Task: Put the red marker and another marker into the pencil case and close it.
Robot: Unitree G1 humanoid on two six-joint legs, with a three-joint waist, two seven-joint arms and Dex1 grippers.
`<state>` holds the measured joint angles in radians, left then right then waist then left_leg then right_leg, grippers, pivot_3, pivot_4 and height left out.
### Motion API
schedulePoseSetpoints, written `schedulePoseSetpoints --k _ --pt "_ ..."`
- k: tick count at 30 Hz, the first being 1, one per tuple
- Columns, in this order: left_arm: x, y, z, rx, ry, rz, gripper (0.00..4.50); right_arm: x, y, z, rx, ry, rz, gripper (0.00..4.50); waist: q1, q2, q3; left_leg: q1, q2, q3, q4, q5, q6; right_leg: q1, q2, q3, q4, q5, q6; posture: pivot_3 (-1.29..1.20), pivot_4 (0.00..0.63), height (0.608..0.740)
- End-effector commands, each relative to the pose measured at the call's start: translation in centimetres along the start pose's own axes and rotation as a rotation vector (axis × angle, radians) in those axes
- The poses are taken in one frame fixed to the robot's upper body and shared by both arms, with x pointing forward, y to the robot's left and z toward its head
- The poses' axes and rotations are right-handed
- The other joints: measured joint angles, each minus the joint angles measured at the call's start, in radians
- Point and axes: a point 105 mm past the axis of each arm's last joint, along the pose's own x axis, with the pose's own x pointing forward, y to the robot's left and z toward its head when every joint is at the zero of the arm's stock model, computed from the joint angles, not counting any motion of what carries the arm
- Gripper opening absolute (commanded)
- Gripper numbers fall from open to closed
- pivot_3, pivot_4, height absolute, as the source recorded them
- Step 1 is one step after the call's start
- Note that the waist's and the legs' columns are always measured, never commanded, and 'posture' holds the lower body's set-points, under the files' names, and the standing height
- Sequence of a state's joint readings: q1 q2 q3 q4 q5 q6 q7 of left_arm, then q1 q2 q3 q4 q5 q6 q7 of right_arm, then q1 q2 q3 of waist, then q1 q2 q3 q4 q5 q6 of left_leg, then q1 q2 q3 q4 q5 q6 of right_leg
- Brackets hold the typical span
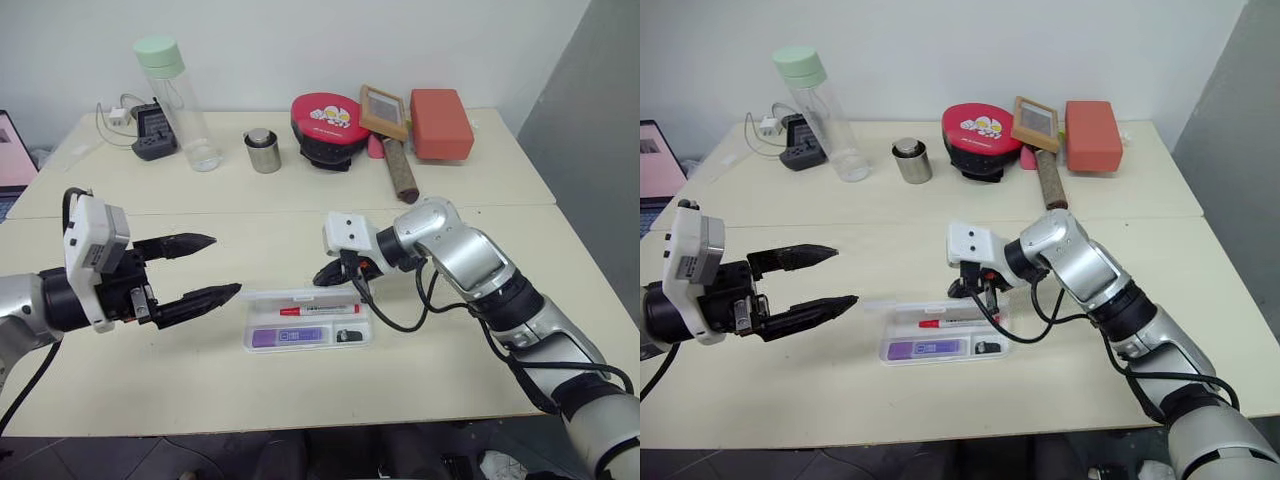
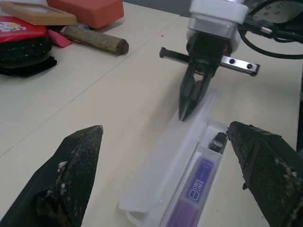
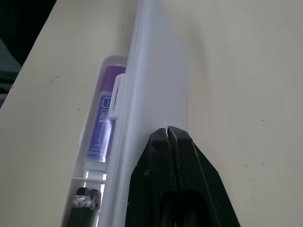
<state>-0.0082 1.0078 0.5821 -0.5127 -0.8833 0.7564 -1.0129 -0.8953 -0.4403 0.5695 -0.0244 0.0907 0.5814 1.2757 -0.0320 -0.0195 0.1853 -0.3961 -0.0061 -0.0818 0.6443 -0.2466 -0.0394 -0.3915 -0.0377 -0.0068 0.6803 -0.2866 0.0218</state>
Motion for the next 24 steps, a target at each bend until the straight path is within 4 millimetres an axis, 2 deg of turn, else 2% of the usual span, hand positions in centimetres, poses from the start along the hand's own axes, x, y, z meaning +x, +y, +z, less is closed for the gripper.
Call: schedulePoseSetpoints --k 1,6,11,15,16,21,24 --pt "0.1 -0.1 0.6 0.037 0.001 -0.015 4.5 0.4 1.3 -0.4 -0.058 0.039 0.029 0.01 0.0 0.0 0.0 0.0 0.0 0.0 0.0 0.0 0.0 0.0 0.0 0.0 0.0 0.0 0.0 0.0 0.15 0.74" --pt "0.6 0.0 0.8 0.042 -0.004 -0.035 4.5 1.8 2.8 -2.2 -0.069 0.115 0.063 0.01 0.0 0.0 0.0 0.001 0.0 -0.001 0.0 0.0 0.0 0.001 0.0 0.0 0.0 0.0 0.0 0.0 0.15 0.74" --pt "0.9 -0.1 0.9 0.042 -0.006 -0.062 4.5 2.6 2.5 -4.2 -0.048 0.179 0.033 0.01 -0.002 0.0 0.0 0.003 0.001 0.0 0.0 0.0 0.0 0.002 0.0 0.0 0.001 0.0 0.0 0.0 0.15 0.74" --pt "1.1 -0.4 0.9 0.041 0.0 -0.091 4.5 2.8 2.6 -4.6 -0.028 0.18 0.033 0.01 -0.005 -0.001 -0.001 0.007 0.002 0.0 -0.001 0.0 0.0 0.004 0.001 0.001 0.001 0.0 0.0 0.0 0.15 0.74" --pt "1.1 -0.4 0.9 0.039 0.001 -0.097 4.5 2.8 2.6 -4.5 -0.023 0.17 0.034 0.01 -0.005 -0.001 -0.001 0.007 0.002 0.0 -0.001 0.0 0.0 0.005 0.001 0.001 0.001 0.0 0.0 0.0 0.15 0.74" --pt "1.4 -1.0 0.5 0.039 0.019 -0.149 4.5 0.6 2.8 -1.4 0.075 -0.043 0.017 0.01 -0.001 0.0 0.0 0.009 0.002 0.0 -0.001 0.0 0.0 0.006 0.001 0.001 0.001 0.0 -0.001 0.0 0.15 0.74" --pt "1.6 -1.7 0.5 0.028 0.015 -0.199 4.5 -2.1 2.7 -0.1 0.159 -0.19 -0.049 0.01 0.001 0.0 0.0 0.005 0.002 0.0 -0.001 0.0 0.0 0.003 0.001 0.001 0.001 0.0 -0.001 0.0 0.15 0.74"
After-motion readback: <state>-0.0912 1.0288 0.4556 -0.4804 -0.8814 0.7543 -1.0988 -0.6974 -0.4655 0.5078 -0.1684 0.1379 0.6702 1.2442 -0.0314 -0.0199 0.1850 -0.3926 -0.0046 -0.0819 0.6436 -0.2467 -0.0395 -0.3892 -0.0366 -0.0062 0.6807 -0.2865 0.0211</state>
